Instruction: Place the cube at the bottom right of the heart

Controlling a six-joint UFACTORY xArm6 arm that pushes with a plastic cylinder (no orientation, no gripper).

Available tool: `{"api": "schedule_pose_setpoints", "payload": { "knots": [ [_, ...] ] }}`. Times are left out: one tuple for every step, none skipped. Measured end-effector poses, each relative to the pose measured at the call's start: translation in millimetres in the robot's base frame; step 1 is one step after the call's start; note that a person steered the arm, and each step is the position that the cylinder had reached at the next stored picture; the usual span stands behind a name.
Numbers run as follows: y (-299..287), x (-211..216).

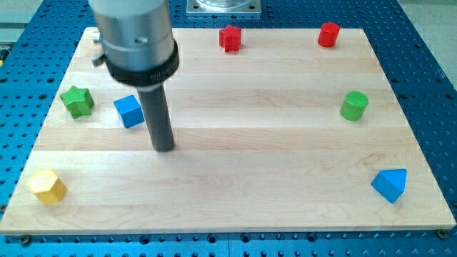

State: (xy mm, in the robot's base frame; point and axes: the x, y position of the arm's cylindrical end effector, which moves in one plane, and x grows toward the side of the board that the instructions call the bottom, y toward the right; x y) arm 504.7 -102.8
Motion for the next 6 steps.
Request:
{"api": "schedule_pose_setpoints", "payload": {
  "knots": [
    [-60, -41],
    [-70, -126],
    [-67, -178],
    [-27, -158],
    [-27, -190],
    [-65, -218]
  ]
}}
